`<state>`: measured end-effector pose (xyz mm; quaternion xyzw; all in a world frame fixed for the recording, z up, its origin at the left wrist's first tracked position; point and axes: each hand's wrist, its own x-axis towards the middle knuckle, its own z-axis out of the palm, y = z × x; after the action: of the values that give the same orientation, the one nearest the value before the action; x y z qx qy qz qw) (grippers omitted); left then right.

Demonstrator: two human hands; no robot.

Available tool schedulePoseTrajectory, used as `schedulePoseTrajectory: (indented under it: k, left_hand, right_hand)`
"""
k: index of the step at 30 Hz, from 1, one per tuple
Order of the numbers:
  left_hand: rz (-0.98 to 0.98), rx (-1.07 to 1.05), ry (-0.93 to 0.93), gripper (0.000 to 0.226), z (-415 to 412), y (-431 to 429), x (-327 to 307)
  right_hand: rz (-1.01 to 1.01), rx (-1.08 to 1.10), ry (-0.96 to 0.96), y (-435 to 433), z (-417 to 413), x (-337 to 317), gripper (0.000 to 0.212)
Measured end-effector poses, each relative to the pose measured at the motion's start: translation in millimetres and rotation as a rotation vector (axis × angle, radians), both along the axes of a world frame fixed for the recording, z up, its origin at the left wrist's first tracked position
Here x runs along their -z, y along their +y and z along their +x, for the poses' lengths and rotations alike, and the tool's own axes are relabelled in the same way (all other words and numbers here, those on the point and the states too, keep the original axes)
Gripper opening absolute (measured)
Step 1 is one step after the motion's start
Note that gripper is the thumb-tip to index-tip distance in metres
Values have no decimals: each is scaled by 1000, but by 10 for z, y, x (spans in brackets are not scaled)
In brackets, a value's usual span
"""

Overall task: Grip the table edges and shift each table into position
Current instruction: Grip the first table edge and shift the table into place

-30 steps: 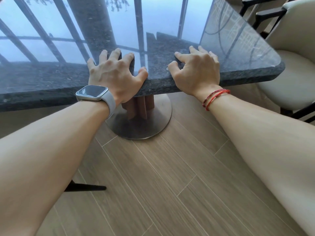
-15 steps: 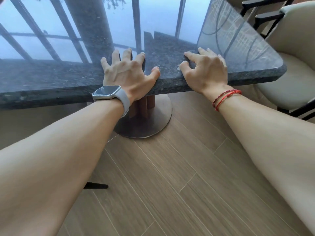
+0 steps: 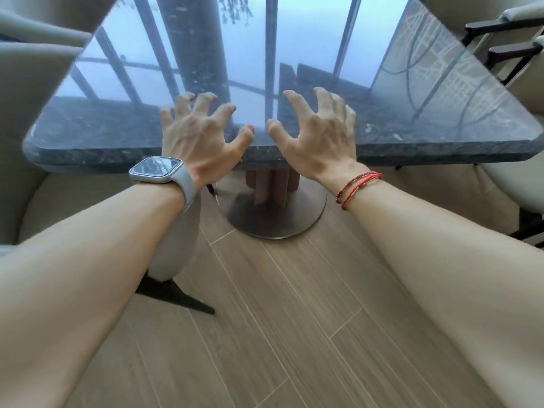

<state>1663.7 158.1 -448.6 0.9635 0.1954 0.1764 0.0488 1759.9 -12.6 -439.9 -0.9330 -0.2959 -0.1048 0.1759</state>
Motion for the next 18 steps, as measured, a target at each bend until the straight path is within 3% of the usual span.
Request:
schedulePoseTrajectory:
  k: [9,18]
  left_hand:
    - [-24,-183,17,73,-442,898,81]
    - [-81,-240,72,71,-478,1107,171]
  right_hand:
    - [-72,-156,-1,987,-379,86,74]
    - [-216,-99,27,1164,-423,163,73]
